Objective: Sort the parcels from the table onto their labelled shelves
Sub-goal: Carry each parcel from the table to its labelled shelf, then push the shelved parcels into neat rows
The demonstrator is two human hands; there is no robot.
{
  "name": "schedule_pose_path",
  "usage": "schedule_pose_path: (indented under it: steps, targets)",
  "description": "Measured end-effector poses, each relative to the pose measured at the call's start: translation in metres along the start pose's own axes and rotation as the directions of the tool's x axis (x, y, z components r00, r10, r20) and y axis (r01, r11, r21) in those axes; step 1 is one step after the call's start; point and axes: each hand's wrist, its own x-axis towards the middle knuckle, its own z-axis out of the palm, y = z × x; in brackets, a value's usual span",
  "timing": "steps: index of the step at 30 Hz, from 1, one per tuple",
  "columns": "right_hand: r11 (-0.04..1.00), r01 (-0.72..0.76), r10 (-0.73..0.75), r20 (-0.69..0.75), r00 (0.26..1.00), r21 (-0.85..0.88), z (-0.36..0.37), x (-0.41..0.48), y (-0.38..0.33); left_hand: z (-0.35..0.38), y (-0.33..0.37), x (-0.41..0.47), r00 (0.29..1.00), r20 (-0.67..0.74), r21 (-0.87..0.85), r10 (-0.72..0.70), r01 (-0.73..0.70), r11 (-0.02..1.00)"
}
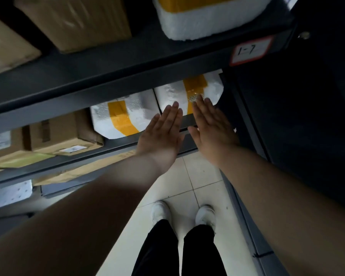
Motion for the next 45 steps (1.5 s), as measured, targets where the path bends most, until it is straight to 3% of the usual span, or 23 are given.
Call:
schedule_pose_path:
  steps: [4, 6, 9, 14, 20, 28, 38, 45]
  targets:
    - [0.996, 0.08, -0.08, -0.002, 0.997, -0.034, -0.016, -0.039, -0.022, -0.025, 0.007, -0.043, 0.992, -0.113, 0.056, -0.051, 0.058, 0.997]
    - [0.989, 0.144, -0.144, -0.012, 0.989, -0.025, -0.025, -0.058, -0.038, -0.042, 0.01, -0.067, 0.993, -0.062, 0.069, -0.102, 0.107, 0.992]
    - [0.972, 0.225, -0.23, -0.102, 0.968, -0.064, -0.038, -0.084, -0.066, -0.068, 0.007, -0.111, 0.979, -0.161, 0.073, -0.128, 0.142, 0.987]
    - [0.944, 0.294, -0.317, -0.16, 0.935, -0.149, -0.083, -0.117, -0.124, -0.12, -0.008, -0.182, 0.984, -0.057, 0.151, -0.167, 0.174, 0.973]
    - [0.941, 0.252, -0.33, -0.448, 0.831, -0.227, -0.139, -0.168, -0.22, -0.185, -0.062, -0.275, 0.904, -0.414, 0.105, -0.106, 0.163, 0.981]
    - [0.927, 0.292, -0.375, -0.603, 0.704, -0.235, -0.209, -0.236, -0.348, -0.281, -0.135, -0.397, 0.824, -0.553, 0.218, -0.12, 0.283, 0.934]
    - [0.87, 0.376, -0.492, -0.601, 0.63, -0.318, -0.293, -0.218, -0.415, -0.368, -0.19, -0.396, 0.689, -0.722, 0.246, -0.065, 0.344, 0.906]
    - [0.812, 0.527, -0.563, -0.573, 0.596, -0.25, -0.354, -0.163, -0.462, -0.417, -0.236, -0.364, 0.642, -0.765, 0.266, -0.053, 0.39, 0.882]
